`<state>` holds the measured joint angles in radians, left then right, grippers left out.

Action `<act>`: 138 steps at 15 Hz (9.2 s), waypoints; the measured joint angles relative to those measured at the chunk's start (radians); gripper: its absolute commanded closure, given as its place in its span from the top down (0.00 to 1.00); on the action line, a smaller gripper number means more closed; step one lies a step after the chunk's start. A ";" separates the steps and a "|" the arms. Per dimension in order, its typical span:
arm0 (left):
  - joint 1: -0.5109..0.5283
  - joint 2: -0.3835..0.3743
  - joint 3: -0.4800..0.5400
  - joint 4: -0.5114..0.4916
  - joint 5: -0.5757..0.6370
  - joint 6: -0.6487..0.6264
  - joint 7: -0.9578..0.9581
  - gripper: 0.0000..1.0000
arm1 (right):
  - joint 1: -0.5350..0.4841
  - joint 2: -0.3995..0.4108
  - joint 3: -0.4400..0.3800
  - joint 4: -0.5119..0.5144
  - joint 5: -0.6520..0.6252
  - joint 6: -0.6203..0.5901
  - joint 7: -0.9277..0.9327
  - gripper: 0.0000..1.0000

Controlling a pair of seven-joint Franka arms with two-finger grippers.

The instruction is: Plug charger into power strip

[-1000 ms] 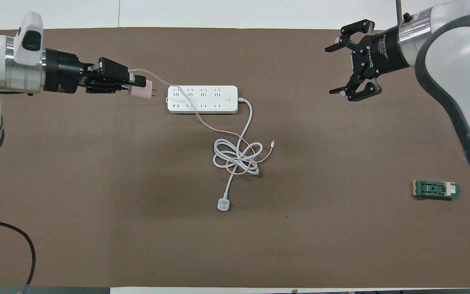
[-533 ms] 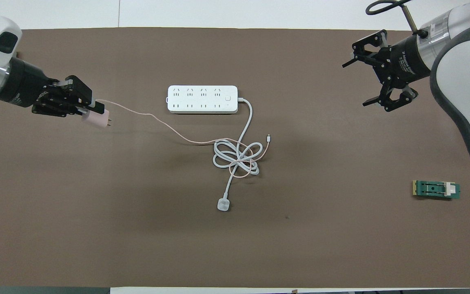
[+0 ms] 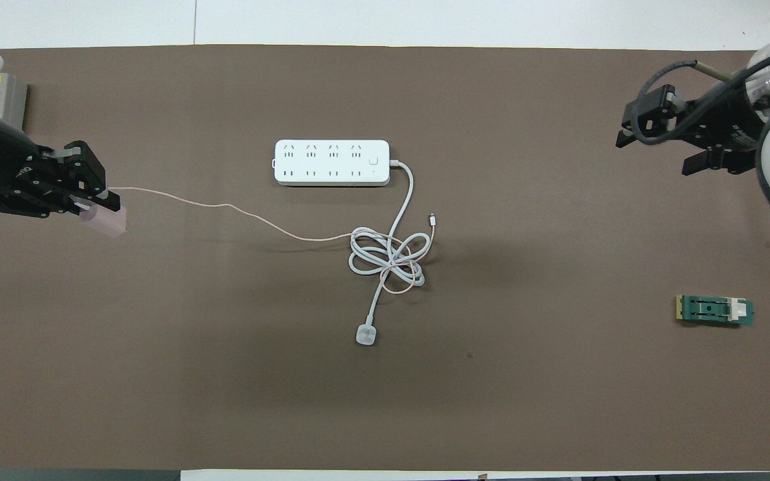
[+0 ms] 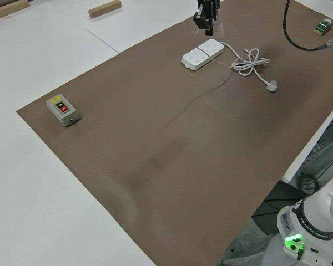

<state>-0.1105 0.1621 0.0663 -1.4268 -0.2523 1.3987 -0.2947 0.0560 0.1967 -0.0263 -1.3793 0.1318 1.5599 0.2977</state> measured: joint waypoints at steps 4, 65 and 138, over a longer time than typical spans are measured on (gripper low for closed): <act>-0.002 -0.020 -0.008 0.007 0.088 0.017 -0.139 0.00 | -0.055 -0.077 0.000 -0.013 -0.034 -0.055 -0.302 1.00; -0.345 0.430 -0.020 0.008 0.305 0.612 -1.651 0.00 | -0.149 -0.249 0.101 -0.226 -0.134 -0.061 -0.395 1.00; -0.099 0.107 0.006 0.139 0.238 0.154 -0.624 1.00 | -0.156 -0.249 0.098 -0.227 -0.134 -0.061 -0.395 1.00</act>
<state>-0.2093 0.2696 0.0725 -1.2879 -0.0139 1.5528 -0.9187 -0.0998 -0.0522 0.0722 -1.6058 -0.0024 1.4992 -0.0976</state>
